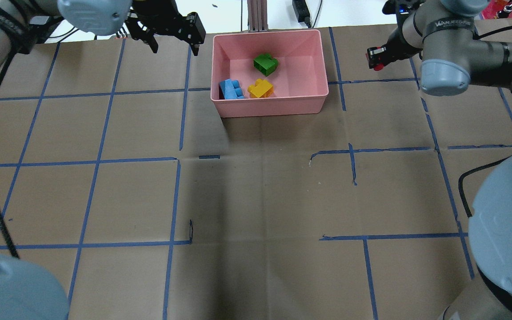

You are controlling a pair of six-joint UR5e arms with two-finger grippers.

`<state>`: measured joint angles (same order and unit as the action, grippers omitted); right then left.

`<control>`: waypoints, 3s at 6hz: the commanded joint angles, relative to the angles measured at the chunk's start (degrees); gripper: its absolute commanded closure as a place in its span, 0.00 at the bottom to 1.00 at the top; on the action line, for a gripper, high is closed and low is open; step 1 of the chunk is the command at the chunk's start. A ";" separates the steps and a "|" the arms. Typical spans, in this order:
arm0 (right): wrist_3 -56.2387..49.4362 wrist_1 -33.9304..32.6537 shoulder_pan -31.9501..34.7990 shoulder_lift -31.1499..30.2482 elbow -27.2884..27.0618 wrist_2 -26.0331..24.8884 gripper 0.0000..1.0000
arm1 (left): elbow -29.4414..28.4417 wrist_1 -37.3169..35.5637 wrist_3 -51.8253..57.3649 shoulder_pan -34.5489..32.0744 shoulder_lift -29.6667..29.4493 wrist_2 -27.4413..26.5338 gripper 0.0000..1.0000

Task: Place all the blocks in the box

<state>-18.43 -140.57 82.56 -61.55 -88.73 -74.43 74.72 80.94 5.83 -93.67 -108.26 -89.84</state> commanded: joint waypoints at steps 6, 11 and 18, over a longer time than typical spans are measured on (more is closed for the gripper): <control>7.35 -1.65 15.00 12.68 17.98 0.09 0.00 | 15.28 3.43 6.03 4.46 16.42 0.02 0.00; 7.87 35.52 11.94 0.51 18.34 -6.78 0.00 | 15.46 3.43 5.25 4.46 16.77 0.28 0.00; 17.11 49.69 10.44 -36.37 -10.75 -18.29 0.00 | 15.46 4.31 5.07 4.46 16.77 0.36 0.00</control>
<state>-1.76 -89.64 93.85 -97.52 -97.60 -90.64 90.17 85.07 10.96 -89.21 -91.49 -89.53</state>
